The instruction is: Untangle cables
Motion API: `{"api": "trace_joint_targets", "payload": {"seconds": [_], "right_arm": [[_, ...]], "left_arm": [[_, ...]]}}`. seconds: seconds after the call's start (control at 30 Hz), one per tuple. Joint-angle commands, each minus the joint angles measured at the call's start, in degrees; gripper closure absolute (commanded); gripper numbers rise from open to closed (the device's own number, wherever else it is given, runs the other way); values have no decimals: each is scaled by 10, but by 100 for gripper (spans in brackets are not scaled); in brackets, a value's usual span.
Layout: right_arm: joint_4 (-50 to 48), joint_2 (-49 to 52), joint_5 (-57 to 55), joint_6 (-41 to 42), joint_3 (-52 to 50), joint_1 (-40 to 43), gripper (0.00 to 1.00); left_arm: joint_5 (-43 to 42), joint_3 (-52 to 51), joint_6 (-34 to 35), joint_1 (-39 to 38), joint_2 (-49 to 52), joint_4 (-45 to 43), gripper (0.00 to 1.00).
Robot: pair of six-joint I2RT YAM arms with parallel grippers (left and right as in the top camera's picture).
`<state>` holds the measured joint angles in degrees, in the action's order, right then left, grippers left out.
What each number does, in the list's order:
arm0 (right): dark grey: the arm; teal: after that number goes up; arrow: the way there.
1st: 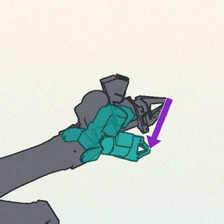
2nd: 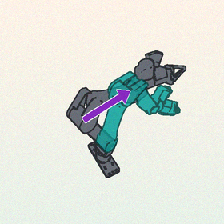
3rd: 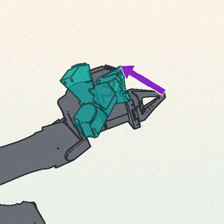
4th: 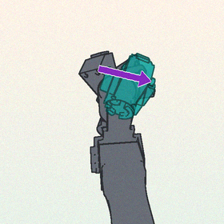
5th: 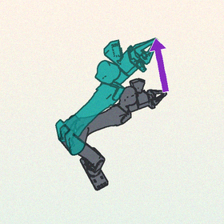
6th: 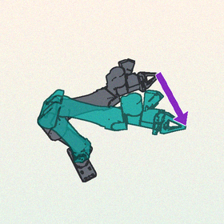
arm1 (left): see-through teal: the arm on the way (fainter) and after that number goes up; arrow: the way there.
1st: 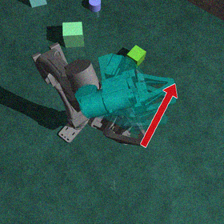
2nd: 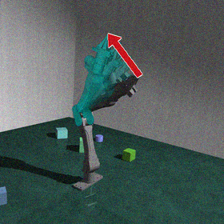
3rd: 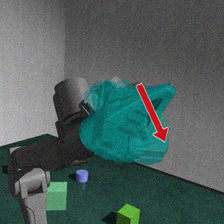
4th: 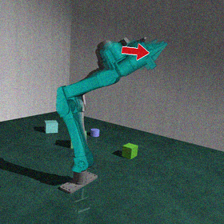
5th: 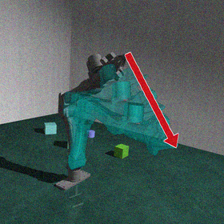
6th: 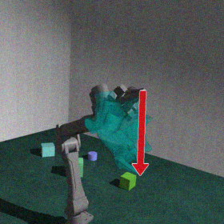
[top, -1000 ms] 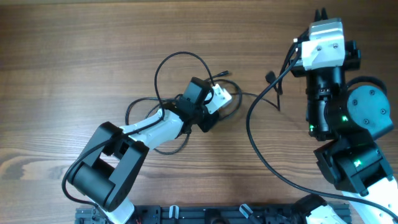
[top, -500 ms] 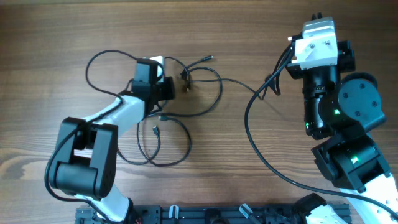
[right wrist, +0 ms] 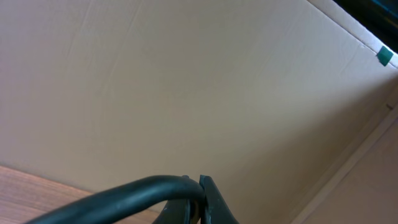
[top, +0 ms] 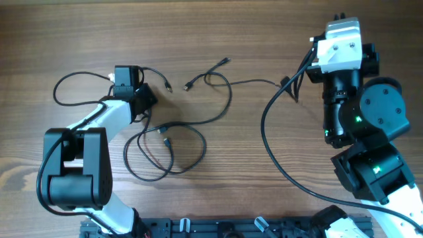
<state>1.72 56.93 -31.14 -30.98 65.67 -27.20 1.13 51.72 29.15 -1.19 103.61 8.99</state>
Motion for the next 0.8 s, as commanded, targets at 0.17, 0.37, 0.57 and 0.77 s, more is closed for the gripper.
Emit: {"api": "trace_joint_targets", "payload": {"seconds": [0.17, 0.37, 0.57, 0.77], "right_arm": [[-3, 52, 26, 66, 11, 3, 96], [44, 59, 102, 152, 11, 3, 96], [67, 64, 133, 221, 11, 3, 96], [66, 63, 133, 220, 11, 3, 96]], "left_arm": [[-121, -2, -174, -35, 2, -7, 0], [-127, -2, -185, -106, -16, -120, 0], [-126, -2, -247, -170, -17, -196, 0], [-117, -2, -487, -199, -16, -194, 0]]}}
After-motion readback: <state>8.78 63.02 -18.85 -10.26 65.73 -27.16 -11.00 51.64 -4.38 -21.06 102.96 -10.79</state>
